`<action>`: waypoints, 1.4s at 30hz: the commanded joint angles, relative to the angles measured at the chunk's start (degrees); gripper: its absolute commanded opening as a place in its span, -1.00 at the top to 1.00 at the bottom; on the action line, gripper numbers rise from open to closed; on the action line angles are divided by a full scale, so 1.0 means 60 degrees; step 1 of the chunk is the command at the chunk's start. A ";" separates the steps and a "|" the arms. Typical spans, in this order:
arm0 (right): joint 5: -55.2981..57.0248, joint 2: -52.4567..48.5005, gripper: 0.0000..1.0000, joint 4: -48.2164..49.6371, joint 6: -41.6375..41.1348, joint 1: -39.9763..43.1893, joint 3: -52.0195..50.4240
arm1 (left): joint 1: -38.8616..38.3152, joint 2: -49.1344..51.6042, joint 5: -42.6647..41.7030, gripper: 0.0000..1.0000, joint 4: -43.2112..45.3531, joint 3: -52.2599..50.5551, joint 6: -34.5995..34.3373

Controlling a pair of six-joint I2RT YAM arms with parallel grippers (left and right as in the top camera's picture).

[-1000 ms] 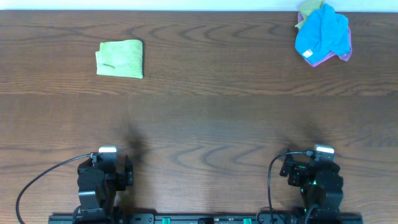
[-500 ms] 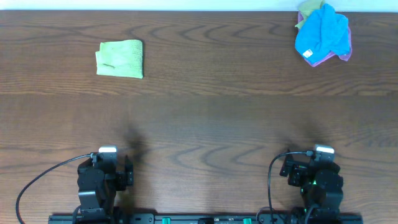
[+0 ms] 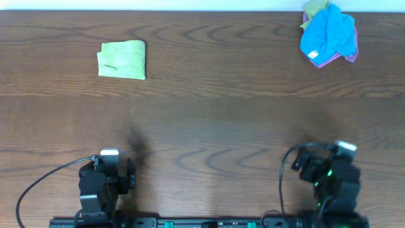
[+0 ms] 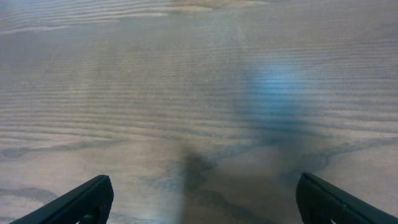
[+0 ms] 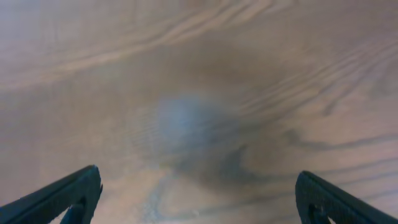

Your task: Fold the cloth

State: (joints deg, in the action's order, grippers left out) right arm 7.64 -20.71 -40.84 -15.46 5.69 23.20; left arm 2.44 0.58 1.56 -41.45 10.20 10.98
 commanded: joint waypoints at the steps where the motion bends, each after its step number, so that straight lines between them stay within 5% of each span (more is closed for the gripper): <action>1: 0.0266 -0.1854 -0.98 -0.0091 -0.0455 0.0379 0.1927 | -0.0055 -0.0062 0.0051 -0.90 -0.0076 -0.0171 0.0135; 13: -0.0404 -0.9646 -0.98 -0.1177 0.0270 0.1453 0.9089 | -0.0055 -0.0062 0.0051 -0.90 -0.0076 -0.0171 0.0135; 26: -0.1759 -1.5129 -0.99 -0.0911 0.1541 0.2306 1.4065 | -0.0055 -0.0062 0.0051 -0.90 -0.0076 -0.0171 0.0135; 42: -0.2685 -1.7336 -0.99 0.1603 0.1730 0.2269 1.4535 | -0.0055 -0.0062 0.0051 -0.90 -0.0076 -0.0171 0.0135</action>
State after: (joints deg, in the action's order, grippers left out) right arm -7.79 -121.19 -32.64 -5.72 19.16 109.45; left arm 2.44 0.58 1.56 -41.34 10.15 10.98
